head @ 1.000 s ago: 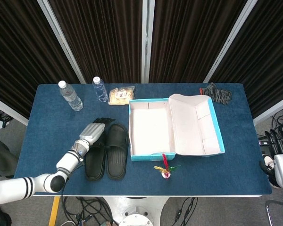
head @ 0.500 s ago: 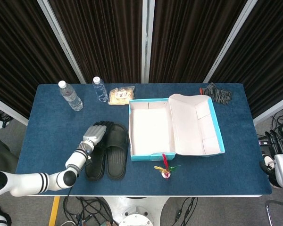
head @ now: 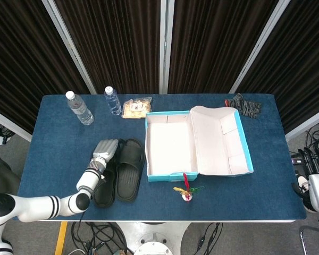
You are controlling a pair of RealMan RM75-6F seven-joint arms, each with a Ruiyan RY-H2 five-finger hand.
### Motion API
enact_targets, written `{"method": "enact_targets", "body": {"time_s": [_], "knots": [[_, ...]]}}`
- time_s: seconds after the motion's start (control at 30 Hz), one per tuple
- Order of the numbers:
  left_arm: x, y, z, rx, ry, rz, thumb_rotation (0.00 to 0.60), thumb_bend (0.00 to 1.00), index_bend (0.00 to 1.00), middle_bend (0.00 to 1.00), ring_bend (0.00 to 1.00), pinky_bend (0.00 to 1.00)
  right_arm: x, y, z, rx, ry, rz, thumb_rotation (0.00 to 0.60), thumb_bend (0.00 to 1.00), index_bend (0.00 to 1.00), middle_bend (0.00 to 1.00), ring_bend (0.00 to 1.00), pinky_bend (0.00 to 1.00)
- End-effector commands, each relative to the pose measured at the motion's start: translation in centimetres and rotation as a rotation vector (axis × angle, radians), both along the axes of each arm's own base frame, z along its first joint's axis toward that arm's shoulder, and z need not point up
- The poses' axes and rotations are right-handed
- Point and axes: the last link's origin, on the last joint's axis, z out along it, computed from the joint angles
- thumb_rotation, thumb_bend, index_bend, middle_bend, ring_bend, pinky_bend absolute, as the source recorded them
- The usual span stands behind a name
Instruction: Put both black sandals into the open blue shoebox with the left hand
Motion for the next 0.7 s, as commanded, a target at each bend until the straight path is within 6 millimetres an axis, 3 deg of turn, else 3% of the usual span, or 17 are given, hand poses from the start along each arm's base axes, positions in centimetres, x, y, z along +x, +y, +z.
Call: {"method": "enact_targets", "body": {"time_s": [0.03,0.5,0.7], "knots": [[0.1,0.1,1.2,0.037,-0.028,-0.001,0.6,0.0,0.43,0.5,0.45,0.5,0.0,0.0,0.0,-0.002,0.0,0.001,0.6,0.1,0.0,0.07,0.0,0.11],[0.0,-0.3,8.9,0.277,-0.263,0.018,0.6,0.0,0.43,0.5,0.45,0.5,0.0,0.4,0.5,-0.015,0.0,0.009,0.6,0.1,0.0,0.07,0.0,0.11],[2.0,0.8,11.3,0.354,-0.498,-0.005,0.6,0.0,0.43,0.5,0.45,0.5,0.3,0.3,0.5,-0.01,0.002,0.021,0.6,0.1,0.0,0.07,0.0,0.11]]}}
